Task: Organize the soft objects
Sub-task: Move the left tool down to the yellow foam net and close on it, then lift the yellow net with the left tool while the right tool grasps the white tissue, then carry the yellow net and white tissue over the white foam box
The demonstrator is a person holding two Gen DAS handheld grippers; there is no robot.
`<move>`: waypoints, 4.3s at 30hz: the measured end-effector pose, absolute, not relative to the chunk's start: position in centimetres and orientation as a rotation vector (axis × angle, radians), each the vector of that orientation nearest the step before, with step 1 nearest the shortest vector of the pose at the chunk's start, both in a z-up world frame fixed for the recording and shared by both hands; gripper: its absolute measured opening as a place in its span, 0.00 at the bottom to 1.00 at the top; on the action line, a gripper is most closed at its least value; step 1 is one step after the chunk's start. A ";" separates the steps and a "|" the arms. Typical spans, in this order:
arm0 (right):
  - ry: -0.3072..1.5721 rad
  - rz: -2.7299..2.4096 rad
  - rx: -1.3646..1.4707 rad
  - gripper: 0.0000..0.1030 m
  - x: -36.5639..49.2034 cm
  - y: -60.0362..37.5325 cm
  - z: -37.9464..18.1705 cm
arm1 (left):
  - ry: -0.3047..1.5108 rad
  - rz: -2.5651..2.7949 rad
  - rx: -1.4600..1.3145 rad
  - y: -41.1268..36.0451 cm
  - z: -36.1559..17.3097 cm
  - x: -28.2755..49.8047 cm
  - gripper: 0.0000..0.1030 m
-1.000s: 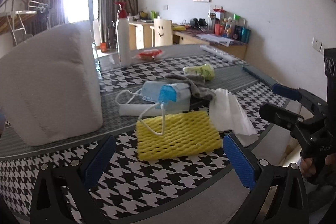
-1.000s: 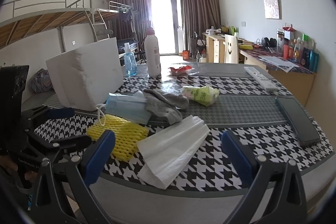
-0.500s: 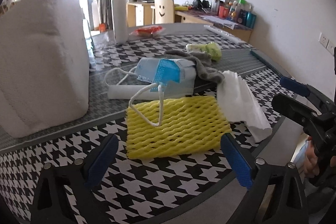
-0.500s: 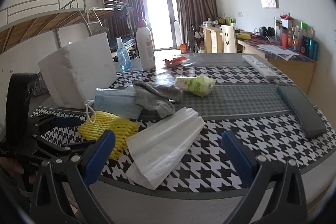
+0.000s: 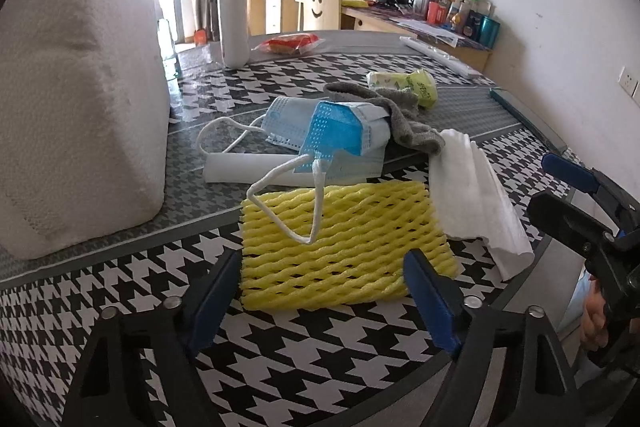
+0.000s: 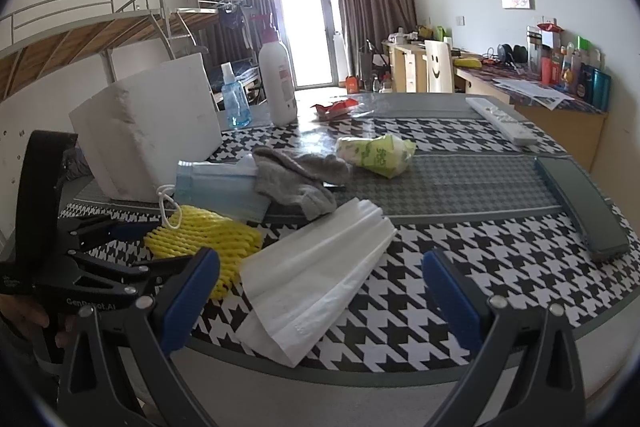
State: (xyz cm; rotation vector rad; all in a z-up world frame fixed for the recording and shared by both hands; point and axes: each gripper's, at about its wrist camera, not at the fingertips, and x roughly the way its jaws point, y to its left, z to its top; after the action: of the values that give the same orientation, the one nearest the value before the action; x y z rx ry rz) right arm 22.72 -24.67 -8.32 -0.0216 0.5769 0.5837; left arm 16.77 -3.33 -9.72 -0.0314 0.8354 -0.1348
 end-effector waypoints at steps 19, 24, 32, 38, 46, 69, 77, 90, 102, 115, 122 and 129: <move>0.677 0.550 -0.021 0.99 24.0 -23.4 -9.4 | 0.778 -0.218 -0.042 -3.5 -9.6 15.7 0.18; 0.710 0.539 -0.035 0.86 24.2 -22.8 -9.7 | 0.746 -0.221 -0.048 -3.2 -9.3 14.8 0.18; 0.754 0.517 -0.057 0.69 24.6 -22.0 -10.1 | 0.726 -0.226 -0.064 -2.6 -9.0 12.8 0.18; 0.766 0.505 -0.072 0.52 24.5 -21.5 -10.0 | 0.720 -0.220 -0.082 -2.2 -8.8 12.0 0.18; 0.779 0.543 -0.085 0.13 24.3 -20.9 -10.0 | 0.704 -0.195 -0.103 -1.2 -8.4 11.3 0.18; 0.603 0.576 -0.011 0.11 20.8 -24.3 -3.9 | 0.586 -0.163 -0.059 -1.8 -2.9 6.5 0.18; 0.555 0.589 -0.010 0.11 20.8 -24.2 -1.9 | 0.543 -0.142 -0.053 -1.3 -0.9 6.4 0.18; 0.489 0.622 -0.014 0.11 22.0 -23.1 1.2 | 0.456 -0.102 -0.029 0.0 3.5 8.2 0.18; 0.431 0.659 -0.018 0.11 22.6 -22.4 3.2 | 0.401 -0.044 -0.017 0.7 5.9 10.5 0.18; 0.398 0.713 -0.031 0.11 23.7 -20.5 4.9 | 0.352 0.029 -0.030 2.4 7.2 11.5 0.18; 0.390 0.734 -0.043 0.11 24.4 -19.2 5.5 | 0.331 0.077 -0.036 3.5 7.7 11.9 0.18; 0.381 0.764 -0.040 0.11 25.1 -18.0 6.1 | 0.325 0.127 -0.045 5.3 7.9 11.9 0.18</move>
State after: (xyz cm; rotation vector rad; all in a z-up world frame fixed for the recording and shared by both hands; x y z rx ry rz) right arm 25.09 -18.03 6.09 -0.0397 0.3813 0.7642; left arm 11.94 5.29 7.88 -0.0446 0.3250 0.1267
